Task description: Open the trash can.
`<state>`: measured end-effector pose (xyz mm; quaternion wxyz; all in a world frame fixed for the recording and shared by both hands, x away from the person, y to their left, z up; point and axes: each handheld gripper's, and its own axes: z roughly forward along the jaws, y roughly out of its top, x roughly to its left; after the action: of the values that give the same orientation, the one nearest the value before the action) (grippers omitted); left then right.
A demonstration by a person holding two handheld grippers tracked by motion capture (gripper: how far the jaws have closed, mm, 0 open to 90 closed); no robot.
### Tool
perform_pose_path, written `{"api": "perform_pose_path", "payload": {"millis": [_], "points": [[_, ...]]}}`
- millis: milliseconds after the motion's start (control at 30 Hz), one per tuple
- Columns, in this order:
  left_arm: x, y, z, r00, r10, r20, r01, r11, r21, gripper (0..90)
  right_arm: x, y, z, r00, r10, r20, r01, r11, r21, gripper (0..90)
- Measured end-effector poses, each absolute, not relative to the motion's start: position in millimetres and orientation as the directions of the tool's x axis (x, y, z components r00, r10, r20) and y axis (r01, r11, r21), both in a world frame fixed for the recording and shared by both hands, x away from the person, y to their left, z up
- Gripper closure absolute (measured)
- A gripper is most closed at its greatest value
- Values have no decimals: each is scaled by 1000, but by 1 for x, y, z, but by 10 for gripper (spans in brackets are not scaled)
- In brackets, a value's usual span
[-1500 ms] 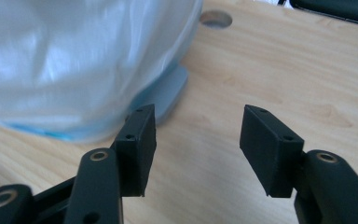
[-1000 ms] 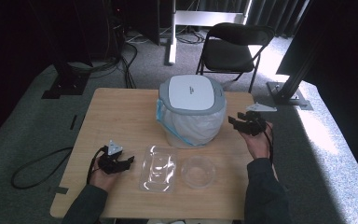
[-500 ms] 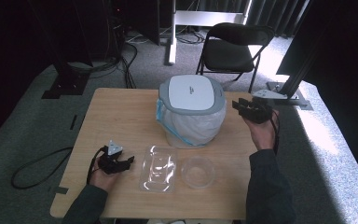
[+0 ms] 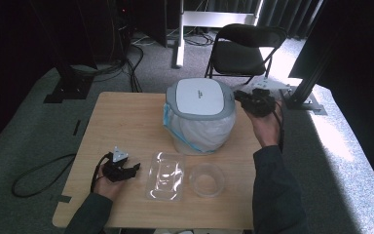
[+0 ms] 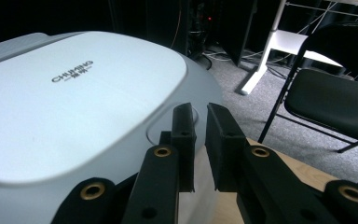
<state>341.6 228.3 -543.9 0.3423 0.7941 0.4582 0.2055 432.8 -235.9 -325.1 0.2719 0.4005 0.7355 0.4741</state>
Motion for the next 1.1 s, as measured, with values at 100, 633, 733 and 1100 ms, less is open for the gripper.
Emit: {"api": "perform_pose_path", "payload": {"millis": [100,633,733,1100], "points": [[342,228,-544,496,868,13,587,-346,732,360,437,-229,-325,-540,842,-15,327,227,918,809],[341,228,-544,496,868,13,588,-347,731,356,441,-224,-332,-540,842,15,352,209,912,885],[341,228,-544,497,868,13,588,-347,730,356,441,-225,-332,-537,844,20,353,203,913,854],[341,228,-544,498,867,12,588,-348,730,353,442,-229,-332,-524,851,35,355,181,917,724]]}}
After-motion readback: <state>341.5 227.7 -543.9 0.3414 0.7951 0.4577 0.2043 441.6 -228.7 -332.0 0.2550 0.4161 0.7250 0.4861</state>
